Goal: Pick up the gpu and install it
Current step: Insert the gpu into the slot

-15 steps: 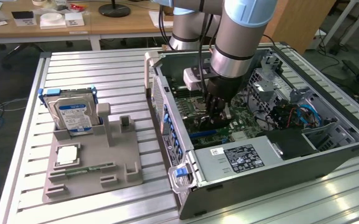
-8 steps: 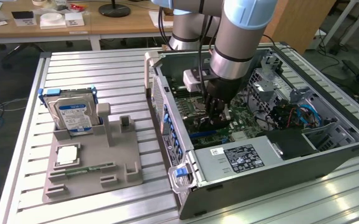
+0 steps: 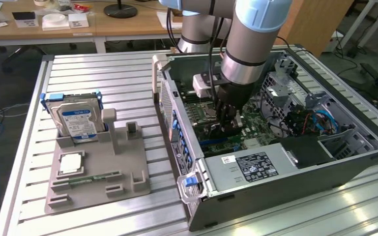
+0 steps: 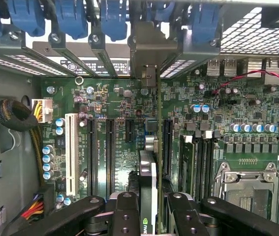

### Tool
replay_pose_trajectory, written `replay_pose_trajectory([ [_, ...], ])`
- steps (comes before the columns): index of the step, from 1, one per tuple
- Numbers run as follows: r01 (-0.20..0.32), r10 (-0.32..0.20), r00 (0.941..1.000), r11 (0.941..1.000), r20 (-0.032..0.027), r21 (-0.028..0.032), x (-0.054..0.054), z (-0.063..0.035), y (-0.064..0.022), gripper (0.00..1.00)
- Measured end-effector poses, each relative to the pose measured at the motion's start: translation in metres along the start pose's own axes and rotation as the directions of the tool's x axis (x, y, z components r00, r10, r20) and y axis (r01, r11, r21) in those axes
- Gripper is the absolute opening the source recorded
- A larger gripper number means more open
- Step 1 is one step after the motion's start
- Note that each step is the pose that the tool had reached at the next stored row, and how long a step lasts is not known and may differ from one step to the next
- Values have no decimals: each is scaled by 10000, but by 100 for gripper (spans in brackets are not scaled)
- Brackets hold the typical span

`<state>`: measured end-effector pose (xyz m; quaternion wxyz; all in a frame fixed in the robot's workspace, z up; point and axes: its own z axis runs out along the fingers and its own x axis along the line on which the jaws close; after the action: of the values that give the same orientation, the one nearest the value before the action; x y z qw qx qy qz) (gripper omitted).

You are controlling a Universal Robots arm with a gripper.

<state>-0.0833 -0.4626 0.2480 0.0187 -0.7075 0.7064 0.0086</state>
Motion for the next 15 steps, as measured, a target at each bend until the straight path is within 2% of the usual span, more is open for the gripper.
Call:
replay_pose_trajectory([
  [15,2,-2,10000,10000,-2,-1,5,37,1,27],
])
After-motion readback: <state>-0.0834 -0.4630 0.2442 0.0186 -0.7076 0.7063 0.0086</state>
